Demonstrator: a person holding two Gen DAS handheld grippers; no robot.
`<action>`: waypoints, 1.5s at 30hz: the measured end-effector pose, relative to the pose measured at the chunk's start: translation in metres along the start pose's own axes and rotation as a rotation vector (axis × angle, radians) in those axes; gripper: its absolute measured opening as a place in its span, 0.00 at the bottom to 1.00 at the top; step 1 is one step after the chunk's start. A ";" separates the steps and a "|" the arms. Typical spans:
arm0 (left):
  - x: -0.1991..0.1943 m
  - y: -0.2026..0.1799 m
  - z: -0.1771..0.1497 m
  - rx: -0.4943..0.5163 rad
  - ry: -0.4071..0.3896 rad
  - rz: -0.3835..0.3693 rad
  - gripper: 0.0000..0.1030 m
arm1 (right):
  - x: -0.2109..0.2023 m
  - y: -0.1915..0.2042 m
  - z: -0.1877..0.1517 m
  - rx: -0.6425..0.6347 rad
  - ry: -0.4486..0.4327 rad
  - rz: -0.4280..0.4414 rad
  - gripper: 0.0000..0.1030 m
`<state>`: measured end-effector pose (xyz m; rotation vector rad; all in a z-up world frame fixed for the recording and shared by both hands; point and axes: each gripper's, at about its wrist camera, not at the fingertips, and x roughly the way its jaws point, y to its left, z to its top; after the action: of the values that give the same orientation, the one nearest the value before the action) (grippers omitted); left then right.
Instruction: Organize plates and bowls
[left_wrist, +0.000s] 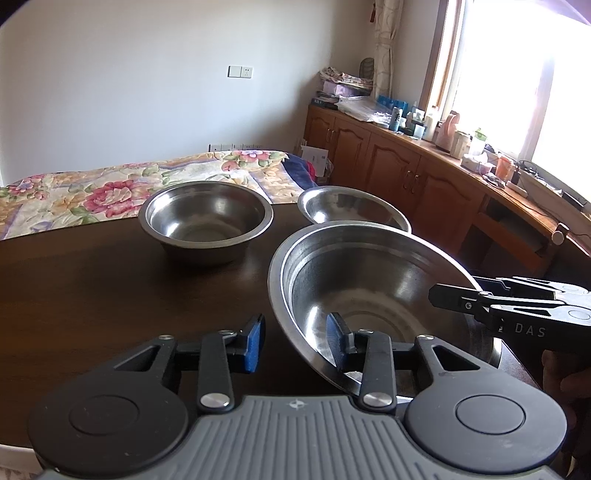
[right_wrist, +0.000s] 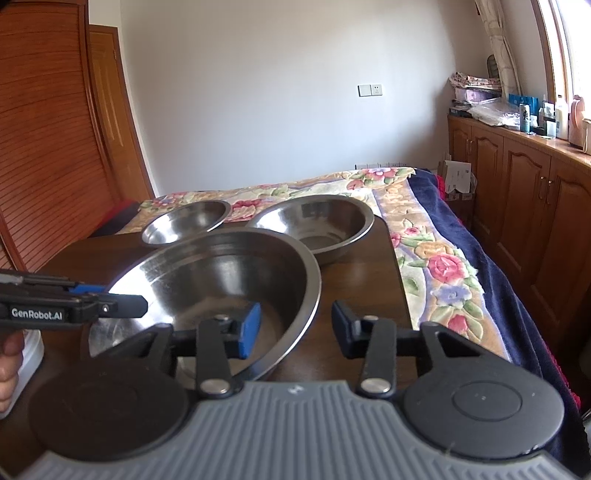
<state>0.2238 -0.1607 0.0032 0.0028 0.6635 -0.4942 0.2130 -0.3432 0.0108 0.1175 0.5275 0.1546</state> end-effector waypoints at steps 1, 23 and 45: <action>0.001 0.000 0.000 -0.001 0.000 -0.002 0.38 | 0.000 0.000 0.000 0.001 0.001 0.001 0.40; -0.024 0.001 -0.008 0.000 -0.022 -0.036 0.27 | -0.016 0.015 -0.001 -0.004 -0.021 -0.006 0.25; -0.088 0.016 -0.043 -0.013 -0.061 -0.031 0.27 | -0.049 0.061 -0.021 -0.059 -0.013 0.018 0.25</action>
<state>0.1462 -0.1008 0.0187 -0.0353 0.6074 -0.5180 0.1540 -0.2907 0.0262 0.0662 0.5089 0.1868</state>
